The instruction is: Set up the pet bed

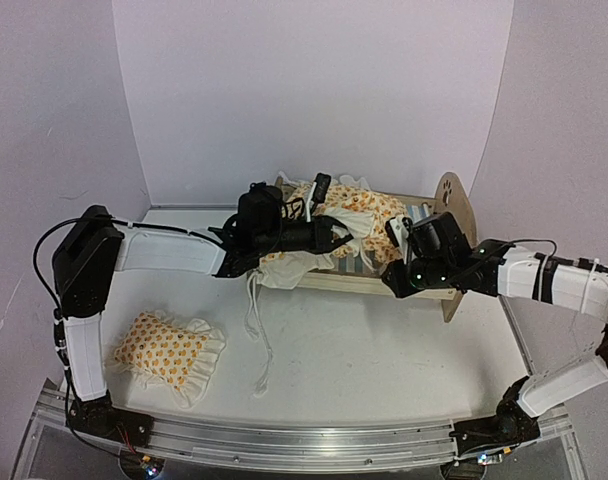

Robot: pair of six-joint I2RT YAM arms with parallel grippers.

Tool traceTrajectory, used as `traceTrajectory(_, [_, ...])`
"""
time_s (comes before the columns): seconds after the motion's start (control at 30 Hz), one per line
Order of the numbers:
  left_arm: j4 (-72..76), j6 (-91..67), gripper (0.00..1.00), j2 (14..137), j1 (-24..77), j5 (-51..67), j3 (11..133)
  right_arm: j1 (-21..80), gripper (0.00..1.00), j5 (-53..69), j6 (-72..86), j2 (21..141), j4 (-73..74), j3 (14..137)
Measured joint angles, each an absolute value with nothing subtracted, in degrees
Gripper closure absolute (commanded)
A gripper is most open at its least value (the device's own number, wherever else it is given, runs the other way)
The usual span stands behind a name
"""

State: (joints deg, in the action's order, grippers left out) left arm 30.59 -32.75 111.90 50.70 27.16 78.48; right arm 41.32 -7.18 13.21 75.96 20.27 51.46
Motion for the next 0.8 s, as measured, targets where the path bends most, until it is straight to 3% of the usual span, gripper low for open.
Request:
traceTrajectory(0.27, [31.7, -36.9, 1.00, 113.5, 50.1, 36.1, 81.4, 37.3, 0.69, -1.9, 9.9, 76.1, 6.3, 49.2])
traceTrajectory(0.57, [33.7, -40.9, 1.00, 116.1, 50.0, 41.6, 83.3, 34.9, 0.69, 3.0, 8.2, 76.2, -6.0, 45.6])
traceTrajectory(0.7, [34.7, -42.4, 1.00, 116.6, 49.6, 42.6, 83.4, 34.3, 0.47, -1.9, 7.4, 76.3, -6.4, 48.6])
traceTrajectory(0.8, [35.7, -43.9, 1.00, 117.2, 49.5, 43.5, 83.7, 34.1, 0.44, -6.6, 5.4, 76.4, -6.5, 52.7])
